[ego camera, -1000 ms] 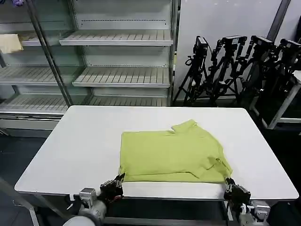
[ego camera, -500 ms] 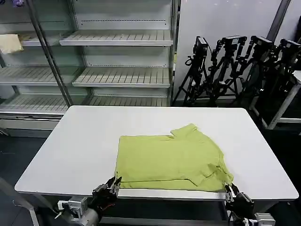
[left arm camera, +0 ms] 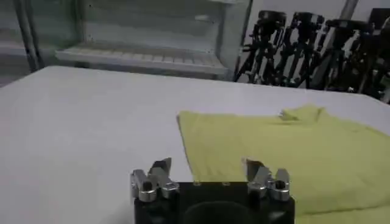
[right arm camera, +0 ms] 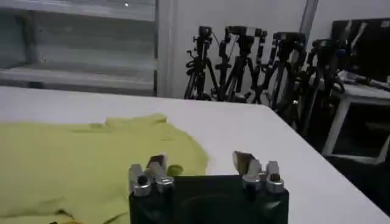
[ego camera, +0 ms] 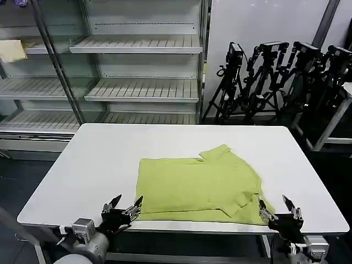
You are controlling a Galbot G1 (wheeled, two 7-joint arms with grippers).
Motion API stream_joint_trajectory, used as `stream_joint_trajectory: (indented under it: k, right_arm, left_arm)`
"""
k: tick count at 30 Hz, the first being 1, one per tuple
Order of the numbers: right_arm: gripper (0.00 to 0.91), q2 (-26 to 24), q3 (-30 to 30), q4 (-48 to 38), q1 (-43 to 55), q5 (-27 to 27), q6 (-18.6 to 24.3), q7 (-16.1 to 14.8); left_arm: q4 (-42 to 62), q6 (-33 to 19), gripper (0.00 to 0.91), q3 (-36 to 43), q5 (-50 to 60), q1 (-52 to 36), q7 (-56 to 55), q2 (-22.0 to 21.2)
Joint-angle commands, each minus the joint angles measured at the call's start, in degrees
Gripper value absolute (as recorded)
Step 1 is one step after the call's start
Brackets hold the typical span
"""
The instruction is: Fold and organize the clothes.
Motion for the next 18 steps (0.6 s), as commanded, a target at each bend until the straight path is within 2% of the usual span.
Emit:
stream_joint_trajectory:
  k: [1,9,18]
  right_arm:
    - [0.907,-3.6,-4.0,-7.6,17.6,5.0,-2.9,3.1]
    - [0.907,-4.0,-12.4,-18.1,30.5,7.8,-4.7,5.5]
    - [0.907,-1.9,-21.8,-31.2,44.8,10.7,-4.8,7.5]
  left_arm:
    - [8.6,0.0,0.907,4.6,-2.7,-14.0,-1.9,1.0]
    - [16.8,0.0,0.907,11.2,-3.0,-25.0,-3.2,1.0]
    - [26.4,0.1,0.907,16.4,-3.8,-35.1,-4.5,-2.1]
